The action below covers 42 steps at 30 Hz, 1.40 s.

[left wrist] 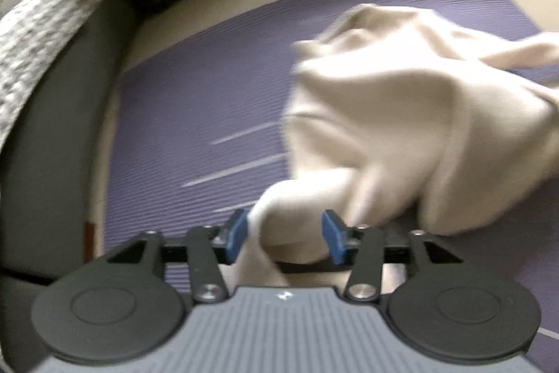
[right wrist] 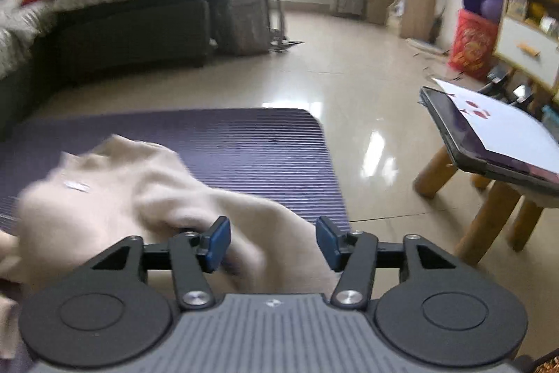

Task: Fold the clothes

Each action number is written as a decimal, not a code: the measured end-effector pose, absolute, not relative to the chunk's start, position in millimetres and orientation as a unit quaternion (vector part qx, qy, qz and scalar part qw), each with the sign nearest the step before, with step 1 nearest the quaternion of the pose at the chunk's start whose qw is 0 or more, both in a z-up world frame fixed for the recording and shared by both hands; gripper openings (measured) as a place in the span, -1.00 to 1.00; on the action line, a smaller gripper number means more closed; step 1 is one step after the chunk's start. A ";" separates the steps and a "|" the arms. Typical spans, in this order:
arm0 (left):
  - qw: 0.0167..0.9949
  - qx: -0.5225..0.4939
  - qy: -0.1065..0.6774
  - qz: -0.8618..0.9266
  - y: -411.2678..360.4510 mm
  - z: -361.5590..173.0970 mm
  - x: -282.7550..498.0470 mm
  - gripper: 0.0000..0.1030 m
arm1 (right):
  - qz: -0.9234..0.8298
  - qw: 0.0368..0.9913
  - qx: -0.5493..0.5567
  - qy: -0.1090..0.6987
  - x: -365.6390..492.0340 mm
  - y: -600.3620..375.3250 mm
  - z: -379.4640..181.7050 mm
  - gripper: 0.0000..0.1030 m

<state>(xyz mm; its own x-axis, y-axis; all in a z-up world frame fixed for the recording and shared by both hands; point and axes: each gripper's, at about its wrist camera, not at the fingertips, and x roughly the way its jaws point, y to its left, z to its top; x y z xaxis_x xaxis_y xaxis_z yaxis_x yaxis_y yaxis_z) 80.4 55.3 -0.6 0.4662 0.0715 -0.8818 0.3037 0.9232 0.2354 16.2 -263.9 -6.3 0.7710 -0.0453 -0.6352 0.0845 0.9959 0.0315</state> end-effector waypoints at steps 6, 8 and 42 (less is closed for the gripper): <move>0.833 0.143 0.519 -0.131 19.1 -32.4 74.3 0.37 | -0.011 0.935 0.045 0.351 -2.8 -246.6 -3.3 0.37; 0.837 0.144 0.511 -0.134 11.6 -43.8 71.7 0.37 | -0.002 0.935 0.038 0.354 -5.4 -241.5 -11.5 0.41; 0.914 0.032 0.401 -0.043 81.1 -33.6 105.7 -0.92 | 0.301 0.870 0.046 0.388 5.0 -192.9 -73.4 -0.72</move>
<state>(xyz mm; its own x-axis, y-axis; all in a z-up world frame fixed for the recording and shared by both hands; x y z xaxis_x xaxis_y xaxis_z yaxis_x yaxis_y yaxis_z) 105.7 81.1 -33.6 0.6739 -0.0532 -0.7369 0.1048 0.9942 0.0240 5.0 -192.9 -73.4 0.5179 0.5589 -0.6476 -0.4869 0.8151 0.3140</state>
